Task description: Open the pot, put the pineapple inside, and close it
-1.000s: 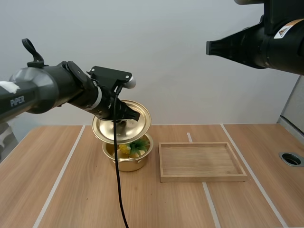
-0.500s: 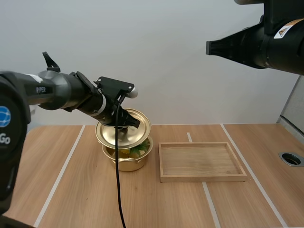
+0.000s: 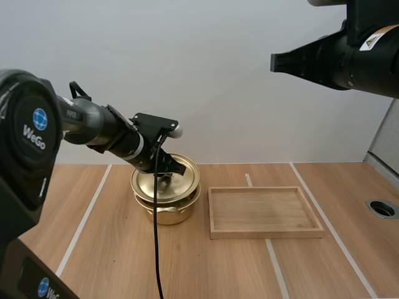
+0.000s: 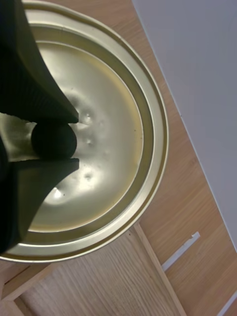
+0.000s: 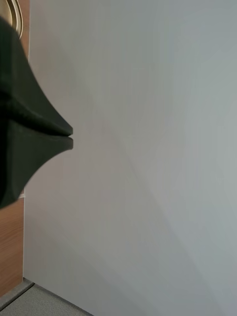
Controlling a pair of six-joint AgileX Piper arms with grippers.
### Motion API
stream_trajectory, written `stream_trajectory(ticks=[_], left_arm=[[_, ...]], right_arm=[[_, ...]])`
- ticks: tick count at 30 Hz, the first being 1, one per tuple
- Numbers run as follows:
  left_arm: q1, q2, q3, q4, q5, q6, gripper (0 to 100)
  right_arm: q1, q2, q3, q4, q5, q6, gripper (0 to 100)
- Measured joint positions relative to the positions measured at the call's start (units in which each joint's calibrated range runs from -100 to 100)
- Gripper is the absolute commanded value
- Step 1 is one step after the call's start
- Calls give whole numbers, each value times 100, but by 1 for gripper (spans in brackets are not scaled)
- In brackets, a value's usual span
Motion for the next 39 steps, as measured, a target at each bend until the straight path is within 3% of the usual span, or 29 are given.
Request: stream_trajectory(ticks=[24,26,27,29,31,32,39], left_arm=[[0,525,124,-294,-166,188,1],[0,525,124,-289,-166,188,9],[0,525,124,-289,-166,196,19],[0,525,124,-298,-166,196,45],[0,542,124,-298,-199,200,89],[0,579,124,-321,-218,222,100],[-1,644,-237,-330,234,99,100]], right_arm=[[0,0,0,0,0,0,0],[0,0,0,0,0,0,0],[0,0,0,0,0,0,0],[0,0,0,0,0,0,0],[0,0,0,0,0,0,0],[0,0,0,0,0,0,0],[0,0,0,0,0,0,0]])
